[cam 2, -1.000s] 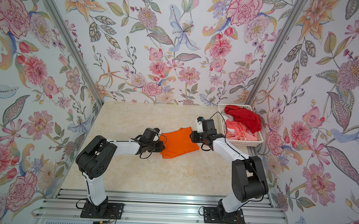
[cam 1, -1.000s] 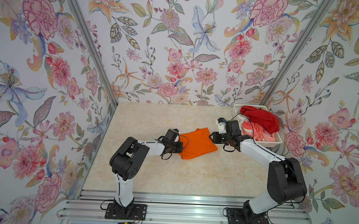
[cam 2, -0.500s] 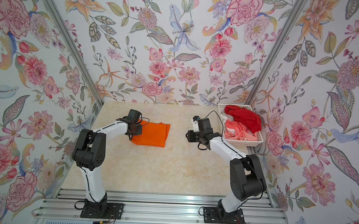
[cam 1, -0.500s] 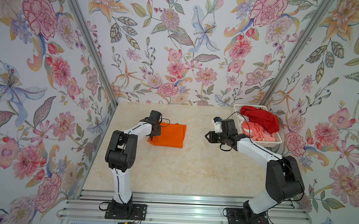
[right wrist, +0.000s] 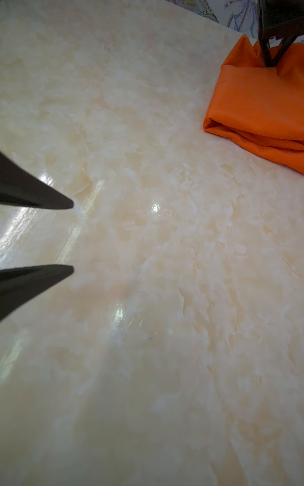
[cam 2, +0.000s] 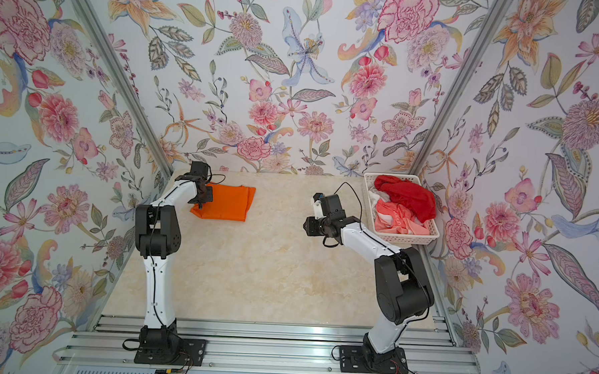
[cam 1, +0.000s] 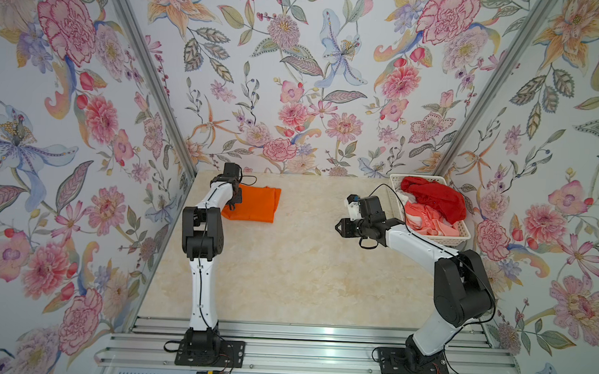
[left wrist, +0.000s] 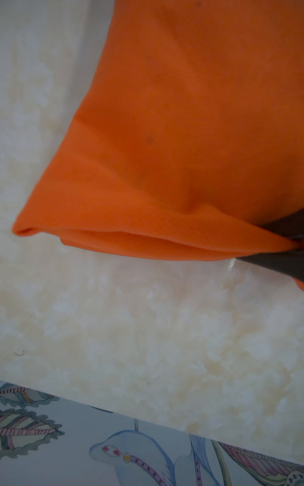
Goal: Fold and stack t-shirts
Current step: Move the bin to the corner of the board.
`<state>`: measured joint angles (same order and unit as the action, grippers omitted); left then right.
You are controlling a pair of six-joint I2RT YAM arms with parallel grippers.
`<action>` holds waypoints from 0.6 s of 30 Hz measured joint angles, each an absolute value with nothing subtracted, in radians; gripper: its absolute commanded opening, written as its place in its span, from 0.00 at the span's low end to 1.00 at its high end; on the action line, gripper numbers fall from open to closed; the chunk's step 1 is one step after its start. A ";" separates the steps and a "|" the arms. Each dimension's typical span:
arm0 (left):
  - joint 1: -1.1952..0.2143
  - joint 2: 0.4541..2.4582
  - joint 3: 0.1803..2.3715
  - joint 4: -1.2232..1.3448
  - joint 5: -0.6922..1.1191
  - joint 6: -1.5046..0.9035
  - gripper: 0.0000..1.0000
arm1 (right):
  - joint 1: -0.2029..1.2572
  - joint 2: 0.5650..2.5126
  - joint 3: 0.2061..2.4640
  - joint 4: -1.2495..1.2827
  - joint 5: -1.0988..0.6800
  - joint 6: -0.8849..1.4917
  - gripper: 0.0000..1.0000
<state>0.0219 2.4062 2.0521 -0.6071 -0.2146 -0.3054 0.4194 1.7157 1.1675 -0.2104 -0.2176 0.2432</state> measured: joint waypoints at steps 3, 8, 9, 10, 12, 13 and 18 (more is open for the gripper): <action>0.059 2.433 2.116 -0.628 -0.220 -0.303 0.00 | 0.420 1.716 1.170 -0.224 -0.212 0.243 0.38; 0.116 2.437 2.158 -0.654 -0.245 -0.302 0.00 | 0.423 1.716 1.171 -0.238 -0.200 0.243 0.38; 0.125 2.437 2.163 -0.655 -0.252 -0.301 0.00 | 0.423 1.716 1.171 -0.241 -0.199 0.243 0.38; 0.131 2.437 2.166 -0.656 -0.262 -0.299 0.00 | 0.424 1.716 1.171 -0.242 -0.199 0.243 0.38; 0.136 2.437 2.168 -0.662 -0.275 -0.291 0.00 | 0.425 1.717 1.171 -0.243 -0.199 0.243 0.38; 0.136 2.437 2.168 -0.665 -0.279 -0.286 0.00 | 0.426 1.717 1.171 -0.243 -0.198 0.243 0.38; 0.138 2.457 2.202 -0.683 -0.329 -0.246 0.56 | 0.439 1.728 1.173 -0.243 -0.197 0.243 0.37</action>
